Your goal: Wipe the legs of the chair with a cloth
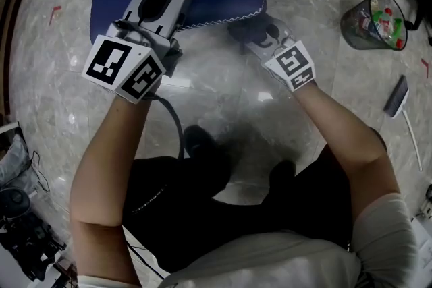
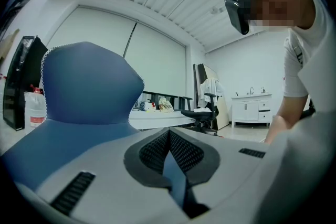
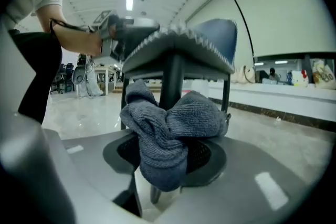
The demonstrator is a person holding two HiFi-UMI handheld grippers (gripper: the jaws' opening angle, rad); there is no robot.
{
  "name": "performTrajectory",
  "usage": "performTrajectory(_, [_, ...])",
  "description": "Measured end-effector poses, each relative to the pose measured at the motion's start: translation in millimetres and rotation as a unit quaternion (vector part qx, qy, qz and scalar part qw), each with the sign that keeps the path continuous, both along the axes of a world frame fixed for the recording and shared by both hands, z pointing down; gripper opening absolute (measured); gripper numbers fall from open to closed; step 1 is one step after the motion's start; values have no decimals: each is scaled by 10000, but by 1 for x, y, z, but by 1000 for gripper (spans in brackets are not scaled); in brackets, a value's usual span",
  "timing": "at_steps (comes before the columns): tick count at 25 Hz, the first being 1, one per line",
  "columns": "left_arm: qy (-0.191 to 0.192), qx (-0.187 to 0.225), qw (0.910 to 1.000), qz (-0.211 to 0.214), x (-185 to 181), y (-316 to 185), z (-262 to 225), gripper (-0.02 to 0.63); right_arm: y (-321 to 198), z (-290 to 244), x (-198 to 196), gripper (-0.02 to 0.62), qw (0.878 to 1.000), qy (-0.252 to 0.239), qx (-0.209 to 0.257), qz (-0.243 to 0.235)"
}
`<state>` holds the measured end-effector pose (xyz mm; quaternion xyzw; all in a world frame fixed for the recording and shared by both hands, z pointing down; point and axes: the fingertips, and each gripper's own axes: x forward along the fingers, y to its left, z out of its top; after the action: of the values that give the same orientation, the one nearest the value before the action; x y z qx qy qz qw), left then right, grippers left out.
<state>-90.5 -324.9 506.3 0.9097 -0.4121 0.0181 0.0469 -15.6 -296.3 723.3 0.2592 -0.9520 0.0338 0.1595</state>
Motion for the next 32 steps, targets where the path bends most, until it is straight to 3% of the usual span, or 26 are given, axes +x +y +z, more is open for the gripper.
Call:
performTrajectory(2, [0, -5, 10000, 45, 1, 1, 1, 6, 7, 62, 3, 166, 9975, 461, -535, -22])
performTrajectory(6, [-44, -12, 10000, 46, -1, -1, 1, 6, 20, 165, 1, 167, 9814, 1183, -1511, 54])
performTrajectory(9, [-153, 30, 9999, 34, 0, 1, 4, 6, 35, 209, 5, 160, 9637, 1654, -2090, 141])
performTrajectory(11, [-217, 44, 9998, 27, 1, 2, 5, 6, 35, 210, 2, 161, 9600, 1685, -2229, 182])
performTrajectory(16, [-111, -10, 9999, 47, 0, 1, 4, 6, 22, 160, -2, 172, 9768, 1363, -1654, 51])
performTrajectory(21, [-203, -30, 9998, -46, 0, -1, 3, 6, 9, 42, -4, 172, 9949, 836, -543, -127])
performTrajectory(26, [-264, -15, 9996, -113, -2, -1, 3, 6, -3, -62, -8, 172, 9989, 297, 301, -183])
performTrajectory(30, [-182, -49, 9998, -86, -1, 0, 2, 6, -3, -35, -7, 172, 9998, 118, 76, -102])
performTrajectory(32, [-155, -63, 9998, -57, -1, -1, 2, 6, 0, 9, -6, 172, 9991, 352, -232, -77])
